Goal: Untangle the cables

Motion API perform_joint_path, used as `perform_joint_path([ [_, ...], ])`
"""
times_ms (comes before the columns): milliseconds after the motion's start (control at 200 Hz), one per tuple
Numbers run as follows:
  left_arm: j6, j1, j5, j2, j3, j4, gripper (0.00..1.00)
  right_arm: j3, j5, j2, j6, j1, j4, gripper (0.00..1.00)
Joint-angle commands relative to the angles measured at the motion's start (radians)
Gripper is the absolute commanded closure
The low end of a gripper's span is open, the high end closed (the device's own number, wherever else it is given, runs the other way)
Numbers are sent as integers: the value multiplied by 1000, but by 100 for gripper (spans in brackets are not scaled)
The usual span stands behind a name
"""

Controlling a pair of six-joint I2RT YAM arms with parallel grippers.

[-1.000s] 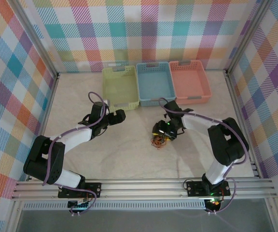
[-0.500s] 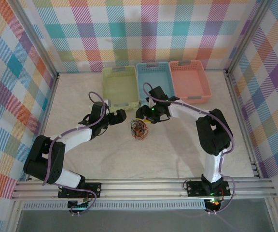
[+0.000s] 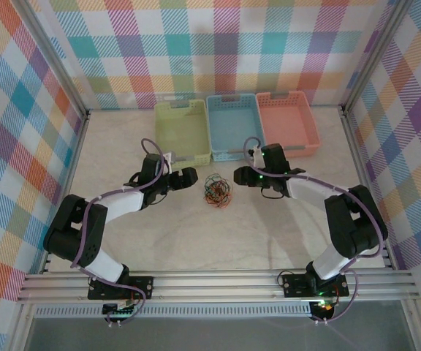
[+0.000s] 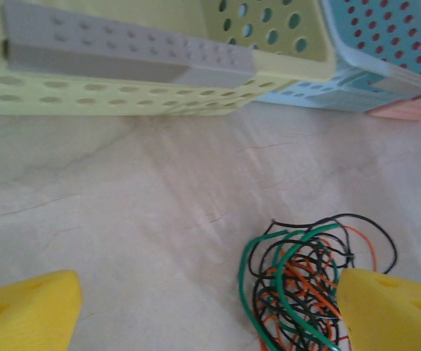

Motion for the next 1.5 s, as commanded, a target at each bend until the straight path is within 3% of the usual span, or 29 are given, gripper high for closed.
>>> perform_joint_path([
  [0, -15, -12, 63, 22, 24, 54, 11, 5, -85, -3, -39, 8, 164, 51],
  [160, -37, -36, 64, 58, 48, 55, 18, 24, -195, 44, 18, 13, 191, 54],
  [545, -31, -48, 79, 71, 60, 59, 21, 86, -258, 105, 4, 30, 134, 58],
  [1205, -37, -48, 89, 104, 90, 37, 24, 279, -249, 270, -23, 55, -107, 59],
  [1410, -38, -48, 86, 106, 92, 33, 25, 288, -240, 278, -33, 59, -125, 69],
  [1495, -38, -48, 88, 107, 93, 33, 25, 289, -244, 278, -37, 63, -121, 80],
])
